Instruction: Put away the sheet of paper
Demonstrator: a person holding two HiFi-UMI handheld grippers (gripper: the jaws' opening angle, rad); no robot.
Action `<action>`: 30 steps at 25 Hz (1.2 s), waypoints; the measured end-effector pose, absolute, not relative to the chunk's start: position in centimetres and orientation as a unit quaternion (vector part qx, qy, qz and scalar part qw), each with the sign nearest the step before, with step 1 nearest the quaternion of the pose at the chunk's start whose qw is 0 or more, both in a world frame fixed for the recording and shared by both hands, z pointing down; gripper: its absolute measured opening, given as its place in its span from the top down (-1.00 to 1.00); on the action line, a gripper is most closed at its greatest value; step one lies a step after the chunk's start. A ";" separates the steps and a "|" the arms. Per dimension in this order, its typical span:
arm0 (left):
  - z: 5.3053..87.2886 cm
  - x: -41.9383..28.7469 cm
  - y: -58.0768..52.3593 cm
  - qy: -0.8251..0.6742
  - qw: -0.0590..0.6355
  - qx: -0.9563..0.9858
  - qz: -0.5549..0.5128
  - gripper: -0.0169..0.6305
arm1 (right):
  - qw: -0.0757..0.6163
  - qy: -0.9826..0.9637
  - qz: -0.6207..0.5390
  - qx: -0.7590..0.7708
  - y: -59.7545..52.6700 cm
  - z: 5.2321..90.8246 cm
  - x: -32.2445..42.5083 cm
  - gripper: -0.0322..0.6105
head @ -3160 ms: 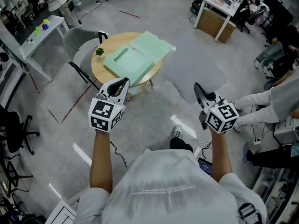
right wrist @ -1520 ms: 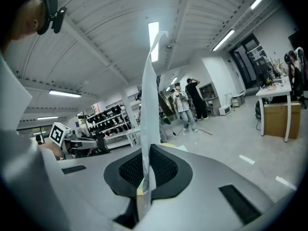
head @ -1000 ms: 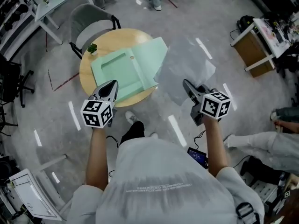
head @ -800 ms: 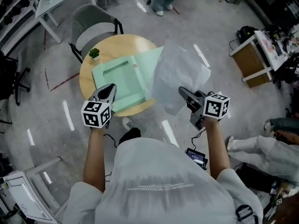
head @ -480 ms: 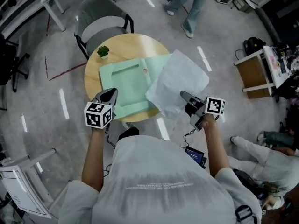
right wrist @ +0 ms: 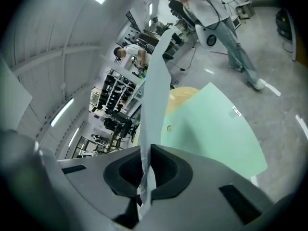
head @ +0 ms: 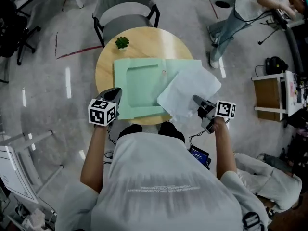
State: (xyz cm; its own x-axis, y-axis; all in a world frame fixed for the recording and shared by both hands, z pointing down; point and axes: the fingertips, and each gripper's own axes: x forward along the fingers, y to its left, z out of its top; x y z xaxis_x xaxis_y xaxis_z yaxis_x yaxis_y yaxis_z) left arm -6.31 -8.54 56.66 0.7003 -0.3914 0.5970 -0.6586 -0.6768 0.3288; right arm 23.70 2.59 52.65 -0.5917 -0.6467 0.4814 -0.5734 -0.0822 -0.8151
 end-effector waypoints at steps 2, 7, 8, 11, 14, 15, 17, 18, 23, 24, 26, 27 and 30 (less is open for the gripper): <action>56.9 -6.5 -9.0 -0.319 0.278 0.872 0.246 0.87 | 0.015 0.685 -0.585 -0.434 1.5 52.9 24.2 0.81; 56.7 -6.5 -9.4 -0.374 0.298 0.848 0.229 0.86 | 0.001 0.704 -0.597 -0.384 -0.8 53.2 25.5 0.81; 56.7 -6.5 -9.4 -0.380 0.299 0.845 0.229 0.86 | 0.003 0.707 -0.602 -0.371 -1.0 53.3 25.5 0.81; 57.2 -6.7 -9.7 -0.403 0.301 0.831 0.236 0.86 | -0.044 0.704 -0.606 -0.368 -1.0 55.3 27.2 0.81; 58.7 -7.2 -9.4 -0.428 0.311 0.812 0.245 0.48 | -0.052 0.706 -0.619 -0.339 -0.7 56.2 27.1 0.81; 59.3 -7.5 -9.1 -0.433 0.316 0.807 0.249 0.41 | -0.041 0.713 -0.624 -0.319 -0.8 56.1 26.4 0.81; 60.4 -8.0 -8.4 -0.437 0.325 0.798 0.258 0.36 | -0.014 0.723 -0.632 -0.278 -1.1 55.8 25.0 0.81; 60.9 -8.1 -8.1 -0.437 0.329 0.796 0.260 0.33 | -0.011 0.720 -0.639 -0.270 -1.0 56.1 24.8 0.81; 62.5 -8.6 -6.9 -0.439 0.338 0.790 0.261 0.31 | -0.039 0.703 -0.662 -0.258 -0.1 58.0 25.2 0.81; 62.7 -8.7 -6.7 -0.440 0.341 0.788 0.263 0.31 | -0.045 0.704 -0.664 -0.249 0.1 58.2 25.0 0.81; 63.2 -8.9 -6.2 -0.440 0.347 0.785 0.265 0.31 | -0.101 0.695 -0.660 -0.265 1.0 59.9 26.1 0.81; 63.3 -8.9 -5.9 -0.439 0.350 0.784 0.265 0.31 | -0.124 0.691 -0.657 -0.274 1.3 60.6 26.7 0.81; 64.0 -9.0 -5.4 -0.430 0.344 0.786 0.281 0.31 | -0.108 0.692 -0.665 -0.258 1.2 60.8 25.9 0.81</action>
State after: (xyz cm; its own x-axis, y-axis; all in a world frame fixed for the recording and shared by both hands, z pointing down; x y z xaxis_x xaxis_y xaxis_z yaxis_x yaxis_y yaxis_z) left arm -9.00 -5.40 64.02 0.4725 -0.4819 0.7379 -0.8692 -0.3932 0.2998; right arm 25.87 1.19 60.84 -0.8437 -0.2140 0.4923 -0.5005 -0.0181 -0.8656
